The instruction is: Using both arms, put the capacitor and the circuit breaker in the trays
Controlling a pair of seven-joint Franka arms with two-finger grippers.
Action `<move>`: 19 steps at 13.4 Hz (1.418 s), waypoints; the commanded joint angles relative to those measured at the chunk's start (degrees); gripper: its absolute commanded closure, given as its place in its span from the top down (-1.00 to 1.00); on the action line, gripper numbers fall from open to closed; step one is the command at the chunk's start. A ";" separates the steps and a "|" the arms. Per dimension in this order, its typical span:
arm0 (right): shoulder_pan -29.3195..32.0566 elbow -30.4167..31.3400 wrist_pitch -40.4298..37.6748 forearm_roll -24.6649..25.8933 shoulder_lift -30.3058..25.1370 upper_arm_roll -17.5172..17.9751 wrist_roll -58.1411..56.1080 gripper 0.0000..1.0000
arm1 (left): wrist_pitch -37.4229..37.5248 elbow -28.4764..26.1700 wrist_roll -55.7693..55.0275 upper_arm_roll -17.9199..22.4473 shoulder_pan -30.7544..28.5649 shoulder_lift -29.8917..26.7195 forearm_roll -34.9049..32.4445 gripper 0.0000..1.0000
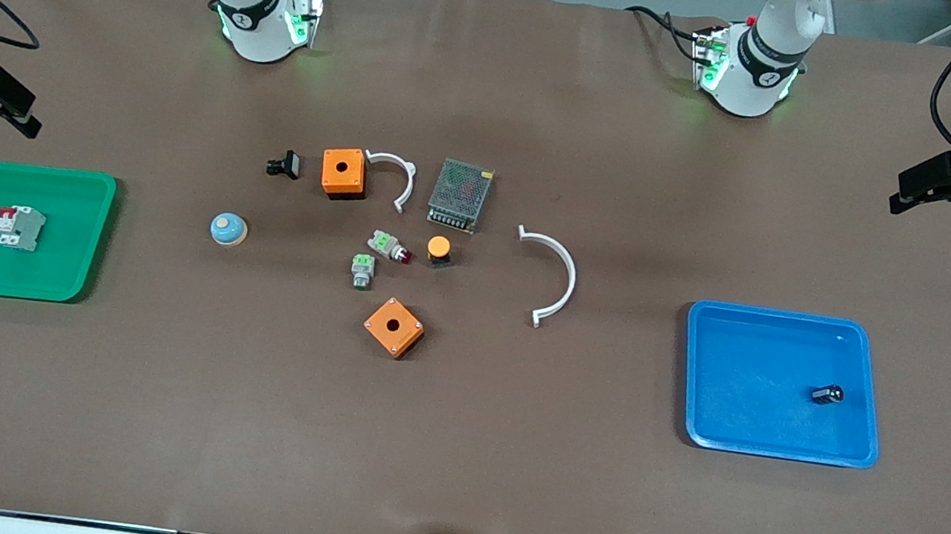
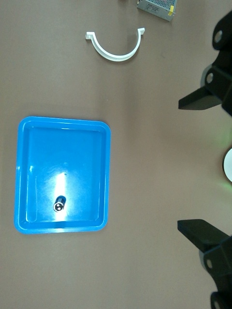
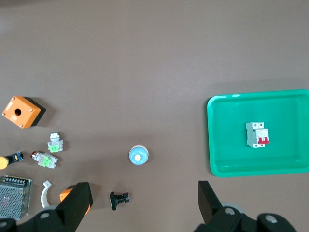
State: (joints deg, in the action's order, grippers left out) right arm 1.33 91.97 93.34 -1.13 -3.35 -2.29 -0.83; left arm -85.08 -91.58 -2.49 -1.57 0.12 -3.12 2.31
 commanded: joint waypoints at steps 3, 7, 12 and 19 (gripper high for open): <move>0.34 -4.60 -1.05 -0.28 1.95 -0.35 -0.05 1.00 | -0.26 -0.44 0.12 -1.50 0.06 -2.42 0.15 1.00; 0.07 -5.48 -1.14 -0.02 2.65 -0.26 -0.13 1.00 | -0.26 -0.79 -1.81 -2.90 0.15 -2.95 -2.48 1.00; -0.10 -6.45 -1.58 0.25 3.44 -0.17 -0.13 1.00 | -2.63 -3.87 -4.36 -5.11 0.06 -4.53 -2.75 1.00; -0.02 -6.45 -1.58 0.33 3.44 -0.17 -0.05 1.00 | -2.99 0.78 -3.84 -4.41 -0.47 -0.93 -2.75 1.00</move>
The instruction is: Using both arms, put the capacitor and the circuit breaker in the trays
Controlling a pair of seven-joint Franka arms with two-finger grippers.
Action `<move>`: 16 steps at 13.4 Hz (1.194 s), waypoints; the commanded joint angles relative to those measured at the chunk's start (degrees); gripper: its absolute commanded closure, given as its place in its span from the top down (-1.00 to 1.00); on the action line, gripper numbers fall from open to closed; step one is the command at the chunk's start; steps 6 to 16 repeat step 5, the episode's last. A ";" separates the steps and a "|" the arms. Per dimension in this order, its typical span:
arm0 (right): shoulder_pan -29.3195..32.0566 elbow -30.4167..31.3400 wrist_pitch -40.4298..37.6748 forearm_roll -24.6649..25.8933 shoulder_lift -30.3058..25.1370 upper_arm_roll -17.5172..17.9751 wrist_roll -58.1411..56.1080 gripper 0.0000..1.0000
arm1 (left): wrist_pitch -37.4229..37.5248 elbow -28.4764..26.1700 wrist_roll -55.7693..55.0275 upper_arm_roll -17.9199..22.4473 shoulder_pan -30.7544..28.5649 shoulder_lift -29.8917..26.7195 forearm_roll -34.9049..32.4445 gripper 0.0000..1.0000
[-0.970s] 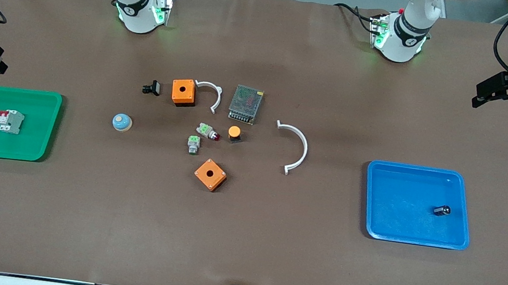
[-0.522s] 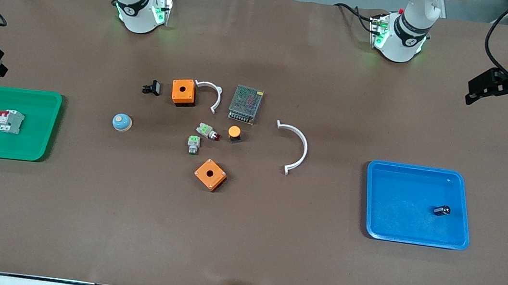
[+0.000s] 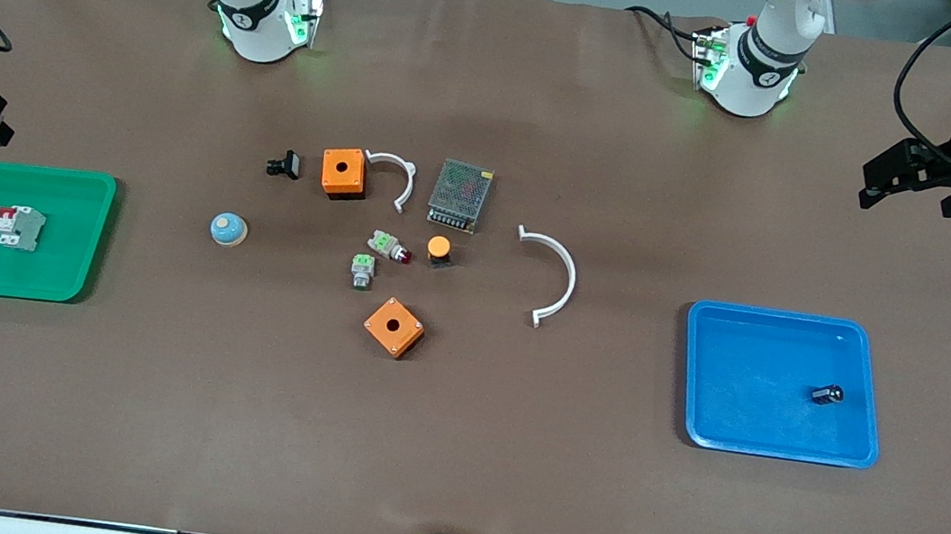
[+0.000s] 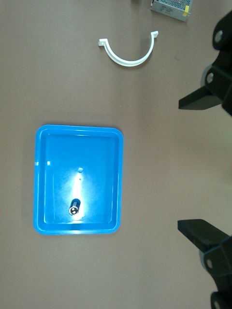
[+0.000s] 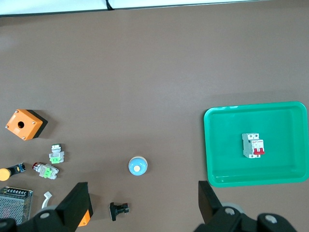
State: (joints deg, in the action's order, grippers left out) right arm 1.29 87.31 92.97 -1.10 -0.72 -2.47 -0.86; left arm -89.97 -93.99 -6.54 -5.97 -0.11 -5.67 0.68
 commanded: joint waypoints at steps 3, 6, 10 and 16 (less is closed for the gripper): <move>0.11 -1.88 -1.22 0.31 0.63 -0.08 -0.02 1.00 | 2.60 3.02 0.30 -0.09 -0.07 1.71 -1.21 1.00; 0.20 -1.88 -1.30 0.31 0.54 -0.08 -0.02 1.00 | 2.78 3.02 0.21 -0.18 -0.16 1.98 -1.21 1.00; 0.20 -1.88 -1.30 0.31 0.54 -0.08 -0.02 1.00 | 2.78 3.02 0.21 -0.18 -0.16 1.98 -1.21 1.00; 0.20 -1.88 -1.30 0.31 0.54 -0.08 -0.02 1.00 | 2.78 3.02 0.21 -0.18 -0.16 1.98 -1.21 1.00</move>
